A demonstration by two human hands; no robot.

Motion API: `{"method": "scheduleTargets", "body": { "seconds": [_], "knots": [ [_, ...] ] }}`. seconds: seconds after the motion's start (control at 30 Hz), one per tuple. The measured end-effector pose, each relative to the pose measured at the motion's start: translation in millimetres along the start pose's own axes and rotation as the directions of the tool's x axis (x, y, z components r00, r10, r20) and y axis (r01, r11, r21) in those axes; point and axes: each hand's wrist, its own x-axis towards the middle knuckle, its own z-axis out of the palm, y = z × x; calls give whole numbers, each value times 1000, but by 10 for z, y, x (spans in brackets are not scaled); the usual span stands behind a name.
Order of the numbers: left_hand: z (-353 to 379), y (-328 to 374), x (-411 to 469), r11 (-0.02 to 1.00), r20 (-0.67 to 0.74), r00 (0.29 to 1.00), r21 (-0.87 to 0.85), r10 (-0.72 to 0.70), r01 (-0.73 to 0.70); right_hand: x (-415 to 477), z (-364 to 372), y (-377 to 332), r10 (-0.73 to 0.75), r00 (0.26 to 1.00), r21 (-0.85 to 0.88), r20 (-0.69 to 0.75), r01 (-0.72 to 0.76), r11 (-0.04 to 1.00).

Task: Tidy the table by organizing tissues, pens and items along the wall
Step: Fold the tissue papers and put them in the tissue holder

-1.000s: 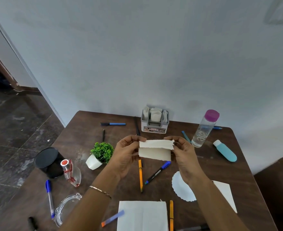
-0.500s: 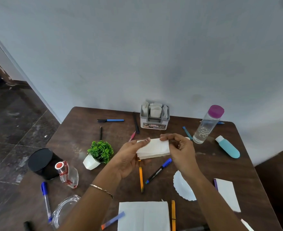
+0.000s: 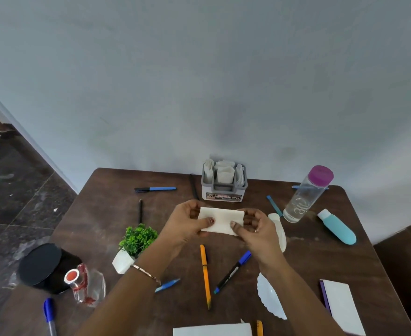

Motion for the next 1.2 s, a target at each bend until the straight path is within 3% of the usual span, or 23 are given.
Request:
{"method": "scheduleTargets", "body": {
  "seconds": [0.1,0.2,0.3,0.57,0.73,0.87,1.03,1.2],
  "knots": [
    [-73,151,323,962,-15,989,236,148,-140,168,3,-15,-13,999,30,-41,14,999],
    [-119,389,720,813,-22,945,518,325,-268,333,1,17,2,997,35,-80,1,999],
    [-96,589,1067,658,53,908,672,415,-340,451,9,88,30,995,8,-98,-29,1000],
    [197,643,1500,320,288,865,843,410,-433,503,52,259,71,993,-21,-93,-73,997],
    [332,641,1552,190,349,860,878,373,-439,487,27,286,96,991,-9,-92,-97,995],
    [379,598,1577,150,364,871,891,332,-429,459,-5,309,110,989,-4,-96,-110,994],
    [329,556,1513,219,341,880,879,331,-423,387,-93,318,124,984,2,-131,-125,992],
    [336,481,1141,323,315,841,818,439,-475,199,-242,316,118,980,36,-162,-114,993]
  ]
}}
